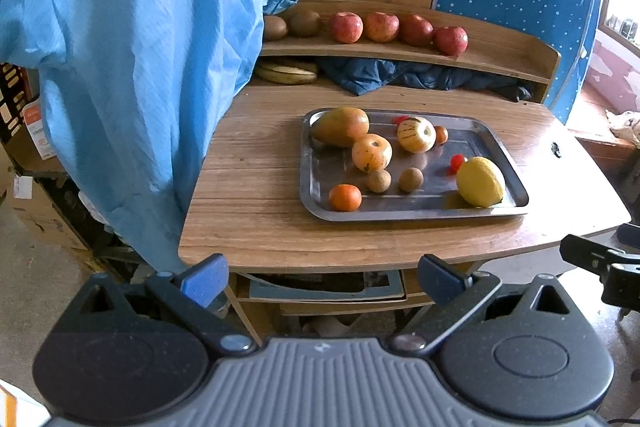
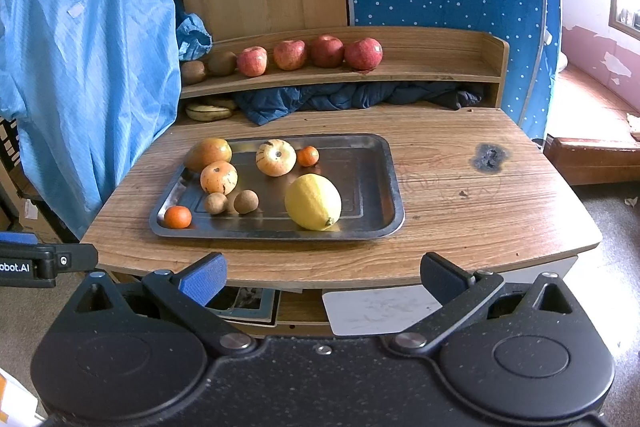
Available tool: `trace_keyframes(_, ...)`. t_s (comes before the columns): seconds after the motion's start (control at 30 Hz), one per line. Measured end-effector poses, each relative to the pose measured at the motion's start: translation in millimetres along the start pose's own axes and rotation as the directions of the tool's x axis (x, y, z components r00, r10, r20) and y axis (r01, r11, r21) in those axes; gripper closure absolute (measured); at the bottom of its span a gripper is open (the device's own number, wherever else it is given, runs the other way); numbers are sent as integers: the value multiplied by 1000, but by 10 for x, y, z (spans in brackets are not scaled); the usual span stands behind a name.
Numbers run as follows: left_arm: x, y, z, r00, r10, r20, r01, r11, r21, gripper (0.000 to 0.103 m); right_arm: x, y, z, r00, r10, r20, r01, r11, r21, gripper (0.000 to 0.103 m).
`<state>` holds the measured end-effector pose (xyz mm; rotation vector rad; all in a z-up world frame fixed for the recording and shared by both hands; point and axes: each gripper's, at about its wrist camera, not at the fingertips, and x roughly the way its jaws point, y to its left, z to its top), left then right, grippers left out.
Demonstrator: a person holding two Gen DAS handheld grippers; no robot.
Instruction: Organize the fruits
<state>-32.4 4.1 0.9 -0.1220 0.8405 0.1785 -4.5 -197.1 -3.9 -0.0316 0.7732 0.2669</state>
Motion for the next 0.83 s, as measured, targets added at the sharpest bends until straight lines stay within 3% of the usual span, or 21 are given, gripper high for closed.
trace_keyframes(0.83,20,0,17,1000,10,3,-10,1000,13,0,29,-22,23,1000,-3,-5,3,1000,4,1)
